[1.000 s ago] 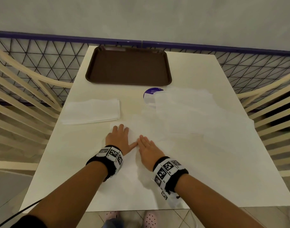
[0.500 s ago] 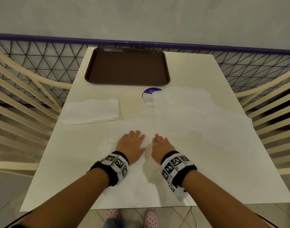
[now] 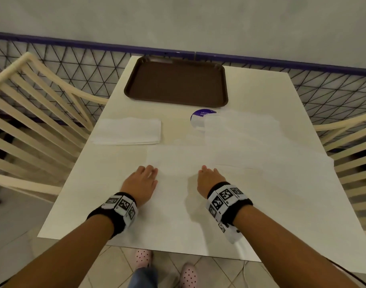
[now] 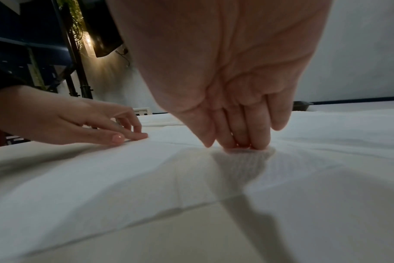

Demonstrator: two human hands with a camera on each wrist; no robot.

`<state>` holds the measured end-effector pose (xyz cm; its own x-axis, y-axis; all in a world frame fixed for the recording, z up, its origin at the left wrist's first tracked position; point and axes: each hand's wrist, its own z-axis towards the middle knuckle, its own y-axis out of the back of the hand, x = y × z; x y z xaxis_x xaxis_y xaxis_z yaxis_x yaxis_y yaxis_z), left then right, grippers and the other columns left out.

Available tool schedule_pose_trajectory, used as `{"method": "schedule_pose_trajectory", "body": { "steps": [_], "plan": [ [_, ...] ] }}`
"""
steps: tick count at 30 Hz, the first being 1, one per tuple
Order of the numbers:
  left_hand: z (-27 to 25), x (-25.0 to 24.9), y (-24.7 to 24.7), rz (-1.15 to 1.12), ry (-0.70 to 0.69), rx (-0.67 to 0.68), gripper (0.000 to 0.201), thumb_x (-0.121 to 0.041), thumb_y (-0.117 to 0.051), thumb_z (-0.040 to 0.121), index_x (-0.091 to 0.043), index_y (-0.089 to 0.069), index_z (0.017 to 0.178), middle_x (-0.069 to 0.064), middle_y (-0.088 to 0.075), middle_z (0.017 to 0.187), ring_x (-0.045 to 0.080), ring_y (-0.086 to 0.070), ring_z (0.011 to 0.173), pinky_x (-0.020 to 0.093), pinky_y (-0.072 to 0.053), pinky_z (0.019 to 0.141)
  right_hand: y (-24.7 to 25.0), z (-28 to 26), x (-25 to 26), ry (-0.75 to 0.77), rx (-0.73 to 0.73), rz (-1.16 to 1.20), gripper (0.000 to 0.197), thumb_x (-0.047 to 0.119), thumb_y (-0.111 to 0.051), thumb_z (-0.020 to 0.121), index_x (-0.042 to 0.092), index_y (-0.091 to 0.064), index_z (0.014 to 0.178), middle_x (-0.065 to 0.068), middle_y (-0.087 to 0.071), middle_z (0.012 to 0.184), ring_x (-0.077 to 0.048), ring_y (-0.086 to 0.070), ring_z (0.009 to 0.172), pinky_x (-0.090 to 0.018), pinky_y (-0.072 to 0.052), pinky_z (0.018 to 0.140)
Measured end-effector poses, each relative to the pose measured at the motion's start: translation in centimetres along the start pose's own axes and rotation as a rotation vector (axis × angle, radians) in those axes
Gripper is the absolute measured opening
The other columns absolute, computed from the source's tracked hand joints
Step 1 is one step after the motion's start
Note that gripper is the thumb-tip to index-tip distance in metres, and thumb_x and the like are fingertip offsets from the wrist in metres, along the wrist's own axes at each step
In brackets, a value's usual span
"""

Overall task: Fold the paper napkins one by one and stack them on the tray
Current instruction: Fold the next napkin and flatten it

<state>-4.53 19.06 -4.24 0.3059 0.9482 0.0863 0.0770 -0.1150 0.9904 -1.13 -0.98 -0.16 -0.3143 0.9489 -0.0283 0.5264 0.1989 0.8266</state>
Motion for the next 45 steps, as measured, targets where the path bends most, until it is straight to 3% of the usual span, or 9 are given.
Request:
{"method": "schedule_pose_trajectory", "body": {
  "steps": [3, 6, 9, 14, 18, 21, 31, 41, 45],
  "plan": [
    [0.2, 0.9, 1.1, 0.021, -0.001, 0.058, 0.041, -0.027, -0.087, 0.053, -0.004, -0.074, 0.084, 0.009, -0.069, 0.087, 0.023, -0.067, 0.071, 0.023, -0.053, 0.054, 0.4, 0.2, 0.1, -0.006, 0.009, -0.002, 0.035, 0.011, -0.031, 0.097, 0.002, -0.048, 0.127, -0.013, -0.045, 0.134, -0.030, -0.045, 0.124, -0.036, -0.030, 0.109],
    [1.9, 0.5, 2.5, -0.024, -0.009, 0.109, 0.049, -0.024, -0.055, 0.090, -0.004, -0.045, 0.134, 0.011, -0.038, 0.144, 0.023, -0.039, 0.131, 0.029, -0.036, 0.104, 1.3, 0.2, 0.1, 0.002, -0.017, -0.012, 0.031, 0.011, -0.035, 0.098, 0.001, -0.053, 0.122, -0.014, -0.052, 0.128, -0.030, -0.049, 0.121, -0.034, -0.036, 0.103],
    [3.6, -0.1, 2.9, -0.004, -0.039, 0.191, 0.053, -0.014, -0.036, 0.097, -0.012, -0.018, 0.147, 0.003, -0.015, 0.154, 0.016, -0.015, 0.143, 0.029, -0.019, 0.114, 2.1, 0.3, 0.0, 0.002, -0.027, -0.013, 0.031, 0.013, -0.037, 0.098, 0.000, -0.053, 0.121, -0.014, -0.053, 0.128, -0.030, -0.052, 0.119, -0.033, -0.040, 0.098],
    [4.9, -1.5, 2.7, 0.093, -0.055, 0.273, 0.050, -0.007, -0.033, 0.098, -0.006, -0.020, 0.146, 0.016, -0.027, 0.145, 0.027, -0.035, 0.131, 0.032, -0.036, 0.102, 2.8, 0.6, -0.4, 0.019, -0.031, -0.017, 0.035, 0.024, -0.039, 0.099, 0.001, -0.053, 0.122, -0.015, -0.053, 0.127, -0.030, -0.052, 0.118, -0.034, -0.040, 0.098],
    [5.5, -1.3, 3.8, 0.110, -0.088, 0.225, 0.051, -0.014, -0.080, 0.065, 0.002, -0.063, 0.110, 0.018, -0.063, 0.100, 0.025, -0.066, 0.080, 0.025, -0.053, 0.059, 1.9, 1.2, -0.5, 0.043, -0.078, -0.084, 0.040, 0.033, -0.038, 0.099, 0.005, -0.046, 0.127, -0.011, -0.057, 0.124, -0.028, -0.053, 0.116, -0.037, -0.028, 0.108],
    [5.9, -0.8, 4.0, 0.110, -0.142, 0.294, 0.047, -0.007, -0.033, 0.098, -0.006, -0.023, 0.144, 0.013, -0.043, 0.134, 0.026, -0.050, 0.117, 0.035, -0.045, 0.090, 1.1, 1.7, -0.7, 0.061, -0.154, -0.114, 0.038, 0.025, -0.035, 0.099, 0.010, -0.038, 0.135, -0.010, -0.054, 0.129, -0.026, -0.050, 0.122, -0.040, -0.015, 0.116],
    [9.6, 8.5, 9.6, 0.224, -0.208, 0.060, 0.049, -0.023, -0.021, 0.103, -0.012, -0.008, 0.149, 0.011, -0.046, 0.136, 0.027, -0.046, 0.122, 0.037, -0.039, 0.097, 11.1, 3.7, 0.3, 0.078, -0.443, -0.081, 0.043, 0.000, -0.031, 0.095, 0.012, -0.043, 0.135, -0.008, -0.055, 0.130, -0.026, -0.054, 0.118, -0.032, -0.036, 0.103],
    [9.1, 21.1, 11.2, 0.265, -0.017, -0.021, 0.050, -0.011, -0.036, 0.099, -0.013, -0.021, 0.147, 0.009, -0.051, 0.132, 0.028, -0.053, 0.114, 0.038, -0.048, 0.087, 17.0, 8.9, 8.6, 0.106, -0.509, 0.067, 0.049, -0.003, -0.030, 0.095, 0.014, -0.033, 0.142, -0.009, -0.046, 0.141, -0.030, -0.047, 0.125, -0.038, -0.040, 0.099],
    [7.7, 22.7, 6.7, 0.234, -0.191, -0.223, 0.061, 0.003, -0.086, 0.054, -0.002, -0.067, 0.111, 0.016, -0.071, 0.097, 0.033, -0.070, 0.077, 0.040, -0.058, 0.062, 14.1, 10.6, 10.6, 0.114, -0.458, 0.082, 0.053, -0.003, -0.027, 0.096, 0.018, -0.027, 0.145, 0.001, -0.029, 0.152, -0.026, -0.036, 0.134, -0.031, -0.030, 0.109]
  ]
}}
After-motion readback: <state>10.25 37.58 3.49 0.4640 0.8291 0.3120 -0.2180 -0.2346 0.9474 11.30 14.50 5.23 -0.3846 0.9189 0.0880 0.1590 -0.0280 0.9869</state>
